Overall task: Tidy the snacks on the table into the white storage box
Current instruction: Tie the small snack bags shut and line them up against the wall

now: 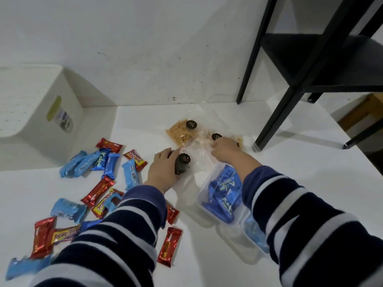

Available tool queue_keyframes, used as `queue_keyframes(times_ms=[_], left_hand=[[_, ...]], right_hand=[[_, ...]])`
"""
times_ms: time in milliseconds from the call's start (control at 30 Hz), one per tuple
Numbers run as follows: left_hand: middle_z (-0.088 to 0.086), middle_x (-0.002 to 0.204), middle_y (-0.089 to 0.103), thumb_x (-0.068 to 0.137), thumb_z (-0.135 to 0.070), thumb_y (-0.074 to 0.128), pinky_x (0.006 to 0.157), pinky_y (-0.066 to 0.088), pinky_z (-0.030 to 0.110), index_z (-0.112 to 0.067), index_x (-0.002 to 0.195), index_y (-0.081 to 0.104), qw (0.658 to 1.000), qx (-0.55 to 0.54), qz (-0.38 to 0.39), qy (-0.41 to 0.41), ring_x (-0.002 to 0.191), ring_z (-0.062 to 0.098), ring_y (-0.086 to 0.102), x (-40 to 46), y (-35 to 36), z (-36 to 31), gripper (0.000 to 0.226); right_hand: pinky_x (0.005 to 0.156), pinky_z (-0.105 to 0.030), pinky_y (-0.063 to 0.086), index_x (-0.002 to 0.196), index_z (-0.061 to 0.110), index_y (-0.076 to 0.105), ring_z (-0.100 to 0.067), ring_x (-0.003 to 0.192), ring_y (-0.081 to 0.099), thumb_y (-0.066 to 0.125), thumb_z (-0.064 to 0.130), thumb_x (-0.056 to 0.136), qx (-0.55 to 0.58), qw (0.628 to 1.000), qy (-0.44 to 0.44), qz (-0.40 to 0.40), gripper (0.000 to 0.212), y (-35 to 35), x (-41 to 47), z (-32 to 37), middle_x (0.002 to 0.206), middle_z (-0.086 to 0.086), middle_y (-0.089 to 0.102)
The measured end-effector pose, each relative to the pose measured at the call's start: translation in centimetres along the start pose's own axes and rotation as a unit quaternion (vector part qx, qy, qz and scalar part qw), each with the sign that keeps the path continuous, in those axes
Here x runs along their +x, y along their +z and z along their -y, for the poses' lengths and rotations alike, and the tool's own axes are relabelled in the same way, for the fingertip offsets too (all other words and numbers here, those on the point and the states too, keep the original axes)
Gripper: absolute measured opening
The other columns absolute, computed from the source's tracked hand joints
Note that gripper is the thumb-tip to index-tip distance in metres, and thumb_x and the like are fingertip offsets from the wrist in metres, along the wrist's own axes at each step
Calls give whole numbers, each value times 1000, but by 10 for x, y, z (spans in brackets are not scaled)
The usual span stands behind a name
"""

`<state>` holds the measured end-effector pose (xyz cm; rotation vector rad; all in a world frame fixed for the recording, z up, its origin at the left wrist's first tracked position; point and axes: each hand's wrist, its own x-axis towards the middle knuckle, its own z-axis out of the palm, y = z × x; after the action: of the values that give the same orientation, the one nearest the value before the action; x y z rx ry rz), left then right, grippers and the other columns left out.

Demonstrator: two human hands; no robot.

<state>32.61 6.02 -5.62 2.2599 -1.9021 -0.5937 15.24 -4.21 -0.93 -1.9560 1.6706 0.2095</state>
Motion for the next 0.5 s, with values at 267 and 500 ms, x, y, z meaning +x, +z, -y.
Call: queue_keyframes(times_ms=[267,500], left_hand=[[6,151,30,77,-39,74,112,31,42,-25,150,13,994,-37,-55,-92,138,28,26,-28,5,6,96],[6,145,36,78,-40,73,110,32,41,-24,149,18,993,-33,-82,-78,135,28,30,-33,10,12,92]], right_hand=[[77,-34,54,90,4,65,-26,94,65,52,20,92,137,988,-61,20,20,-9,-9,35,111,-12,67],[79,-39,58,70,10,64,-29,80,67,49,6,89,146,988,-43,6,25,6,-16,44,91,-12,66]])
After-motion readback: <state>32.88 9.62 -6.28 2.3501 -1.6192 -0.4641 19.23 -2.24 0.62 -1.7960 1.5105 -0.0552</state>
